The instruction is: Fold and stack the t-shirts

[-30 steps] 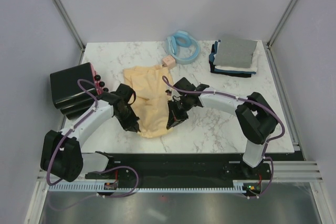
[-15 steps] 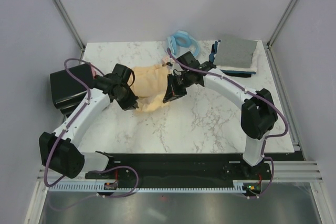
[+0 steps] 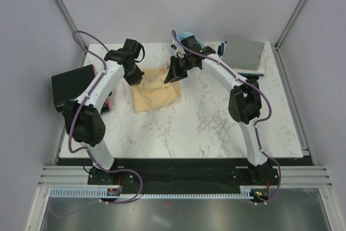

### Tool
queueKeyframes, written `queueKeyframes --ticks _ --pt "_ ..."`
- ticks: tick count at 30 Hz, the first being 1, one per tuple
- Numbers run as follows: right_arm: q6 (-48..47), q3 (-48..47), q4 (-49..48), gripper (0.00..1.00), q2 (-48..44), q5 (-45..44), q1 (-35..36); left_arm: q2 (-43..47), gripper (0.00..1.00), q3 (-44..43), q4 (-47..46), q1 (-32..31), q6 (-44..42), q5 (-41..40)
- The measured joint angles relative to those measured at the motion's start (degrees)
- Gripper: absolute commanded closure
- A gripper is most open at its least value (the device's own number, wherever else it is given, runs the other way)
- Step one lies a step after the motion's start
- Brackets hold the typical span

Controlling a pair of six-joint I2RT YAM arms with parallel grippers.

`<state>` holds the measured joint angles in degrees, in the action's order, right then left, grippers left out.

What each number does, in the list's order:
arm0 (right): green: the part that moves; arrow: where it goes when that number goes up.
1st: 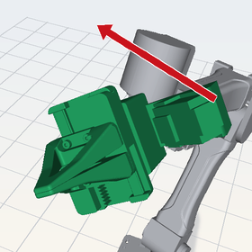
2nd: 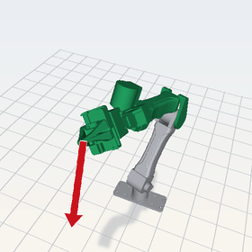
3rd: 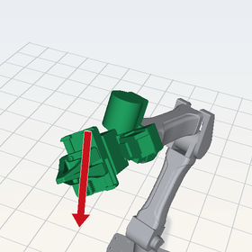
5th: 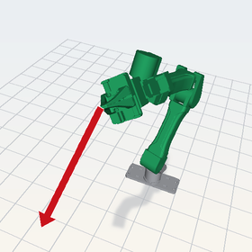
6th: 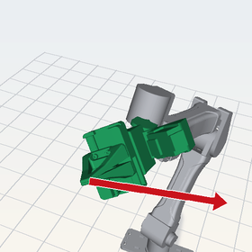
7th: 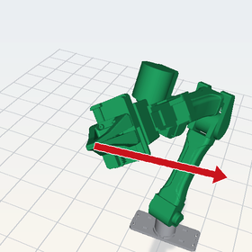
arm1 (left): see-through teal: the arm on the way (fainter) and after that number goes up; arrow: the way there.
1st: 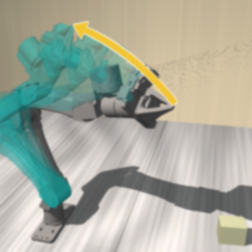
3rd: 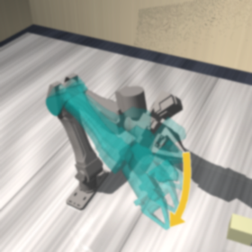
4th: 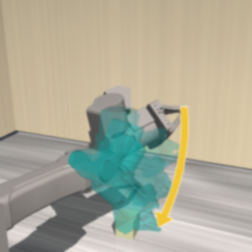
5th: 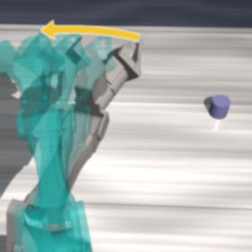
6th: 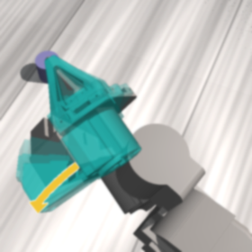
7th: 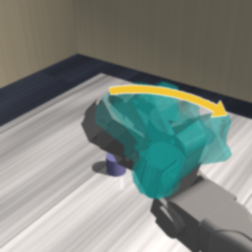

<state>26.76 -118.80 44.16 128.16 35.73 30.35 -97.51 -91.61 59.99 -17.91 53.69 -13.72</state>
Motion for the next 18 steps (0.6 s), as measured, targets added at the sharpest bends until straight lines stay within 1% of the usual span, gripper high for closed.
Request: queueKeyframes --ticks 4,6,12,18 --pt "0.3 -6.5 0.0 0.98 4.9 0.5 -1.3 -5.6 0.98 -6.8 0.6 0.9 -0.7 -1.3" --pt "0.5 -7.8 -0.8 0.98 6.4 0.9 -1.7 -7.5 0.98 -8.9 0.7 1.2 -0.9 -1.5" --pt "2.2 -9.1 -5.5 0.94 10.3 2.7 -2.2 -9.9 0.98 -11.0 1.5 1.9 -1.3 -2.7" --pt "7.1 -9.4 -14.4 0.91 13.9 5.6 -2.2 -11.0 0.98 -11.2 1.9 2.7 -1.5 -3.9"
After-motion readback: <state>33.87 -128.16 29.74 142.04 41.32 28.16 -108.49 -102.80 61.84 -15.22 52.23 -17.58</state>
